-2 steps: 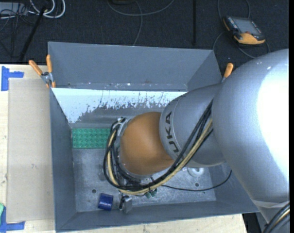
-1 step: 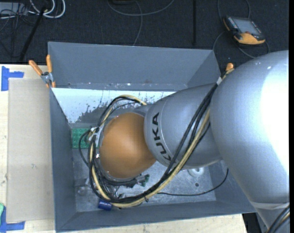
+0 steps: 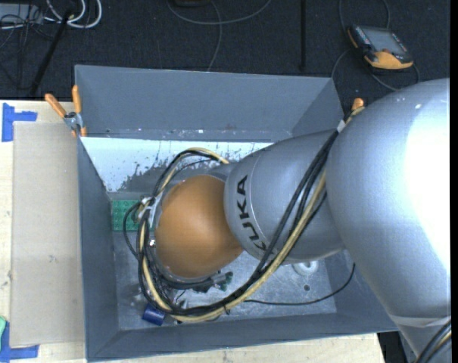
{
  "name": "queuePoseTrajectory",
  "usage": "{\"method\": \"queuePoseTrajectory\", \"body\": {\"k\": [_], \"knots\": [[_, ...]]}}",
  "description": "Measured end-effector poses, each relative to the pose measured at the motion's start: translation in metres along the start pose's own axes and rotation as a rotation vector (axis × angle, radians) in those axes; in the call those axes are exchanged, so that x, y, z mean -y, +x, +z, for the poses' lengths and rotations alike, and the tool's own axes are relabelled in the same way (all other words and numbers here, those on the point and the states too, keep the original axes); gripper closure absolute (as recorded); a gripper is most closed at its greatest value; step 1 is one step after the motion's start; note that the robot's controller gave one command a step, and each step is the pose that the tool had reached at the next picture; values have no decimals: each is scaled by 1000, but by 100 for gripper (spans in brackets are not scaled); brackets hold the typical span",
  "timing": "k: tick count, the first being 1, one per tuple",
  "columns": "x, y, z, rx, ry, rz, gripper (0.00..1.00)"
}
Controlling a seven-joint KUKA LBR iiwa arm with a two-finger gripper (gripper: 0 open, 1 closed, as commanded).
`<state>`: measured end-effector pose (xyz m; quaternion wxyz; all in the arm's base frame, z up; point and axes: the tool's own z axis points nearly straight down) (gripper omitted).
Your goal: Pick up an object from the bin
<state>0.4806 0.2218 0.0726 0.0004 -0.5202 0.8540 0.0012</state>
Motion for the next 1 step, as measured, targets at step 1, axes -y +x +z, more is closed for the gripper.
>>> {"method": "queuePoseTrajectory", "body": {"k": [1], "knots": [[1, -9, -170, 5, 7, -38, 100]]}}
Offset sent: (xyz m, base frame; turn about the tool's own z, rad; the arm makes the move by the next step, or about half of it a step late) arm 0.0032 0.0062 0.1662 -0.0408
